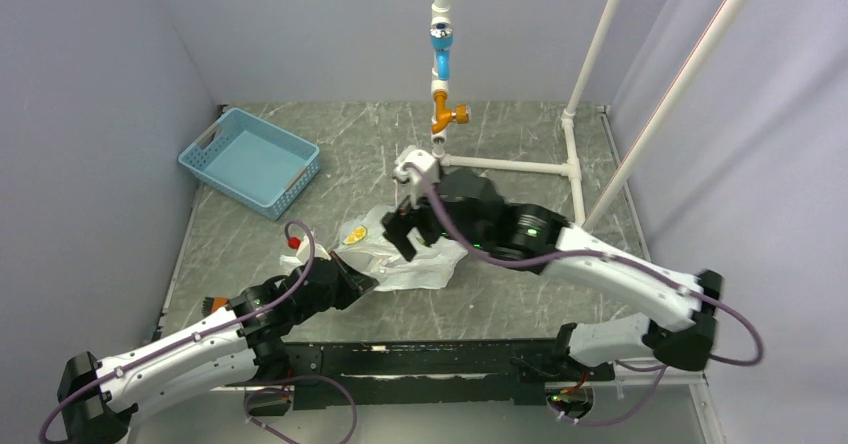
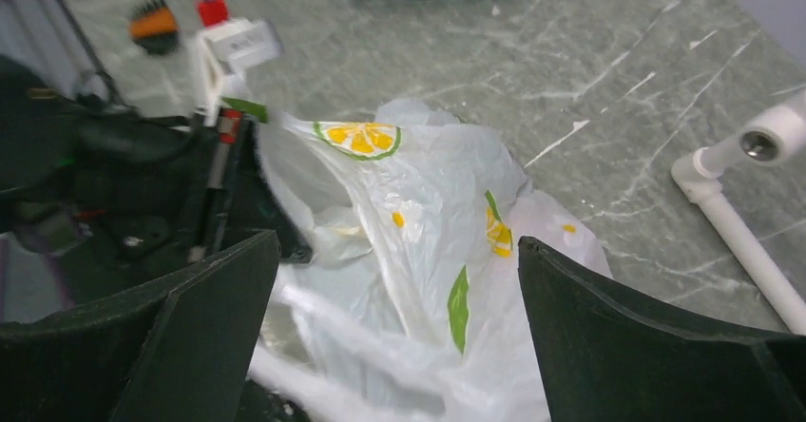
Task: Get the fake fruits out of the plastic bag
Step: Adjust the plastic bag at the center of the board.
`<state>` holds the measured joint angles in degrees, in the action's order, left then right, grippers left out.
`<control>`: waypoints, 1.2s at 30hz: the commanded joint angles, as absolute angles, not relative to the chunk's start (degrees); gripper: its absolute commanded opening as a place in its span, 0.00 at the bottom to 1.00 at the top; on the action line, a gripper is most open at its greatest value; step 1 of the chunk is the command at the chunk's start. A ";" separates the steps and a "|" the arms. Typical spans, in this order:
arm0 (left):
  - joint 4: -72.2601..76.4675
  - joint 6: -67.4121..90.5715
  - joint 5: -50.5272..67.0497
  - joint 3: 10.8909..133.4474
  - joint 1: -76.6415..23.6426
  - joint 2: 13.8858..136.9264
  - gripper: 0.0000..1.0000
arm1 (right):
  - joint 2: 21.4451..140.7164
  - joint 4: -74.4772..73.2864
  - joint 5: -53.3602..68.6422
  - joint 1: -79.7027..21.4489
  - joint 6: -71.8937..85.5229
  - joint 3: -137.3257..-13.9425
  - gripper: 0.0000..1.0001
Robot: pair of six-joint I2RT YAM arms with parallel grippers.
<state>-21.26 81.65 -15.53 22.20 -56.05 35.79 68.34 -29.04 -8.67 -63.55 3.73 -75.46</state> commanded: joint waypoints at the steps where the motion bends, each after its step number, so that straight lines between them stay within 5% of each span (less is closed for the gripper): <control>1: -21.40 79.91 -14.40 24.25 -55.90 35.55 0.00 | 77.90 -27.89 -8.57 -62.42 -1.23 -77.50 0.99; 12: -21.16 80.88 -14.79 22.33 -55.90 33.38 0.00 | 88.06 -33.59 -6.14 -61.17 -2.84 -78.12 0.99; 25: -23.23 81.09 -14.66 22.05 -55.90 30.94 0.00 | 88.42 -15.79 -16.86 -63.15 -6.82 -67.05 0.94; 27: -23.33 80.75 -14.55 22.32 -55.90 31.13 0.00 | 89.64 -14.53 -18.27 -63.17 -6.22 -67.41 0.82; 32: -24.09 80.63 -14.05 22.13 -55.90 31.57 0.00 | 89.57 -14.40 -21.30 -63.15 -5.08 -68.63 0.32; 36: -24.78 81.62 -13.71 20.27 -55.91 30.81 0.00 | 87.61 -13.91 -22.89 -62.58 -5.60 -68.49 0.09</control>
